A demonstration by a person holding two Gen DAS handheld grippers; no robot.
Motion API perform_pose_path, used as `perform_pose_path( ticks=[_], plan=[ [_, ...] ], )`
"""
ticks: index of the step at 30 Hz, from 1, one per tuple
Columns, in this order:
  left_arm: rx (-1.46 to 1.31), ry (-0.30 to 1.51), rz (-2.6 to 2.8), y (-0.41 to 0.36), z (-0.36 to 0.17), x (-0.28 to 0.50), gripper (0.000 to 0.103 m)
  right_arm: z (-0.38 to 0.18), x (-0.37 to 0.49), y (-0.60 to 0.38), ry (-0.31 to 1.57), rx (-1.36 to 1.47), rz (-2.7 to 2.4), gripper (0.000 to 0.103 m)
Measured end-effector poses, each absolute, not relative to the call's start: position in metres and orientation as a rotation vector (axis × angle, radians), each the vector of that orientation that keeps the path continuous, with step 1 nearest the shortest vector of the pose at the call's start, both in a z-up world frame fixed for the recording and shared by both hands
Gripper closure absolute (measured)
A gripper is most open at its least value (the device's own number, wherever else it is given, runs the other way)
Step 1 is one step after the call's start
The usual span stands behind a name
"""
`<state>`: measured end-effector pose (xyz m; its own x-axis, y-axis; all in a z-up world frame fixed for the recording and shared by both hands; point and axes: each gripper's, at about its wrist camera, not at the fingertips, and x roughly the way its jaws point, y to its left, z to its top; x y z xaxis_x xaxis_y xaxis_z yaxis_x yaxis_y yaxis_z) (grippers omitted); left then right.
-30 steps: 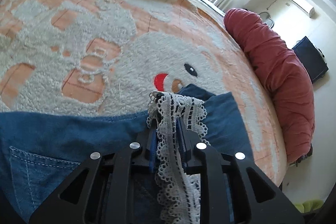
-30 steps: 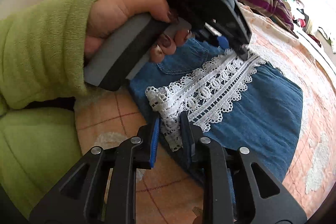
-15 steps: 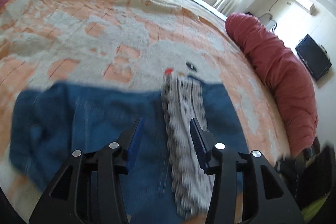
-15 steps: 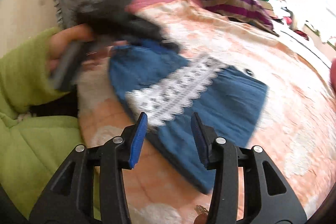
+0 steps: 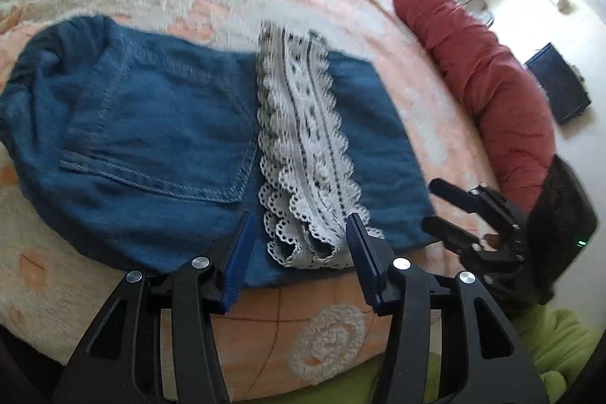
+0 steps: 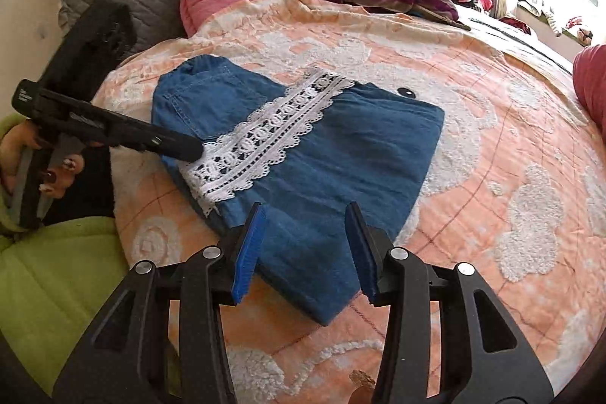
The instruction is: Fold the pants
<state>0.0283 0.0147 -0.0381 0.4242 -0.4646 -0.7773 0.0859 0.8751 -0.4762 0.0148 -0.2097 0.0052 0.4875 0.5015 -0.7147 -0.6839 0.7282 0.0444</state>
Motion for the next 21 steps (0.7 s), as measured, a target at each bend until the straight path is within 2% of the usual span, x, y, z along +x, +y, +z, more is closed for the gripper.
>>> perform_pose_path(
  ticks=[4,5,6,9,13,14,21],
  plan=[
    [-0.360,1.099,-0.293,0.002,-0.044,0.029,0.052,0.002,0.015,-0.210,0.781,-0.274,0.726,0.062],
    [-0.359,1.095,-0.296,0.000,-0.044,0.029,0.062,-0.001,0.016,-0.209,0.788,-0.280,0.723,0.062],
    [-0.355,1.099,-0.305,-0.002,-0.045,0.028,0.080,-0.003,0.017,-0.209,0.796,-0.283,0.720,0.062],
    [-0.306,1.089,-0.319,-0.008,-0.039,0.020,0.087,-0.002,0.016,-0.207,0.796,-0.279,0.724,0.062],
    [-0.251,1.071,-0.310,-0.004,-0.031,0.005,0.087,0.009,0.011,-0.202,0.748,-0.295,0.763,0.062],
    [-0.255,1.079,-0.305,-0.003,-0.034,0.007,0.084,0.007,0.012,-0.200,0.757,-0.304,0.758,0.062],
    [-0.265,1.094,-0.307,-0.007,-0.041,0.014,0.074,-0.023,0.024,-0.212,0.902,-0.302,0.682,0.062]
  ],
)
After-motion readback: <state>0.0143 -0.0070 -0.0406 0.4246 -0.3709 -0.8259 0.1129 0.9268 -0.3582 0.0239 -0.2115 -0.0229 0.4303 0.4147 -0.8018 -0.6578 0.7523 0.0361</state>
